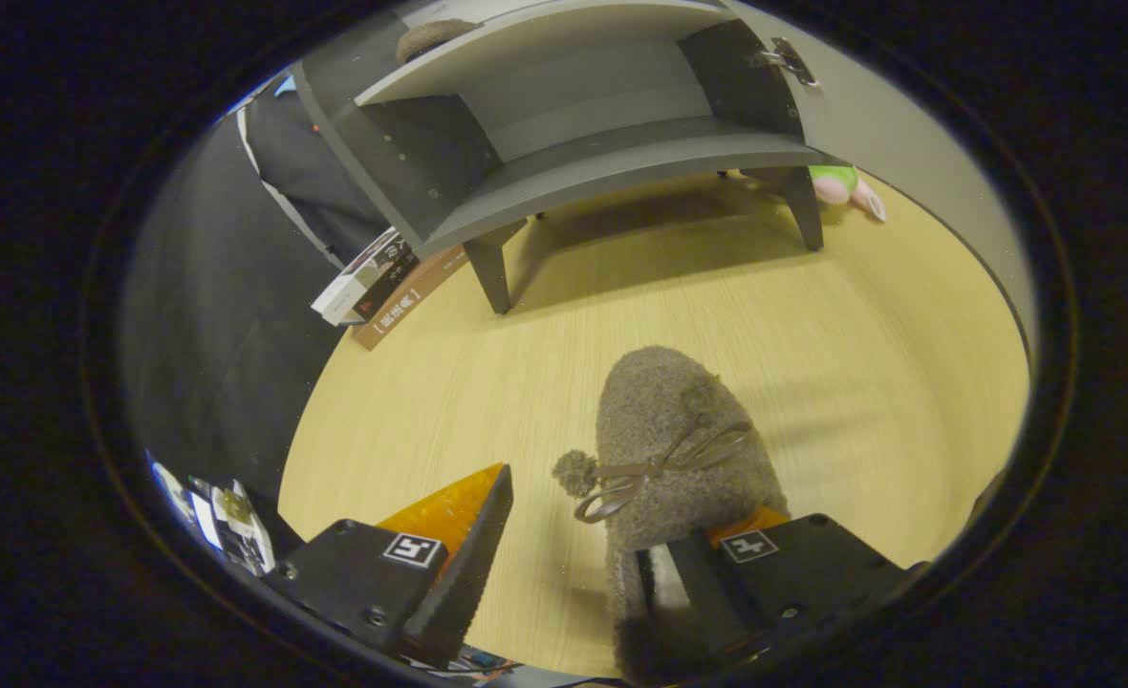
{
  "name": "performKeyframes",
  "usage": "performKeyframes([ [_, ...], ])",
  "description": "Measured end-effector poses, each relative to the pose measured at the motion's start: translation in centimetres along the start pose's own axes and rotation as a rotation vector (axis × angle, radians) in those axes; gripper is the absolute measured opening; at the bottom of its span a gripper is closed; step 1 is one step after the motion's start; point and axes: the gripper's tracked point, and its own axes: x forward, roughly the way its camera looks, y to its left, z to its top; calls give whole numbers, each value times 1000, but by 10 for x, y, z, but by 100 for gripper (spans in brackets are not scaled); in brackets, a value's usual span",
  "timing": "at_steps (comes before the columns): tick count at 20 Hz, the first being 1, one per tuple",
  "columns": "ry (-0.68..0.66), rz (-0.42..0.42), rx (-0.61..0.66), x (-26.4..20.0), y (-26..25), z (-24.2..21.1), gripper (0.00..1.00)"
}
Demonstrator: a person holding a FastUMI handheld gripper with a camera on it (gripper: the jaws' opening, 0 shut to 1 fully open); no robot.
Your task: Open the shoe cabinet door, grab the shoes and put them into the shoe cabinet, then close the shoe cabinet door.
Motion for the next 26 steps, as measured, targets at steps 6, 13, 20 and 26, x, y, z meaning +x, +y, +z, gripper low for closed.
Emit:
performKeyframes([
  [6,25,-40,14,2,-17,2,32],
  [13,-47,-72,-76,-40,-1,31,11],
  [20,-240,-65,-154,-117,47,102,11],
  [26,-466,-90,-255,-190,82,189,11],
])
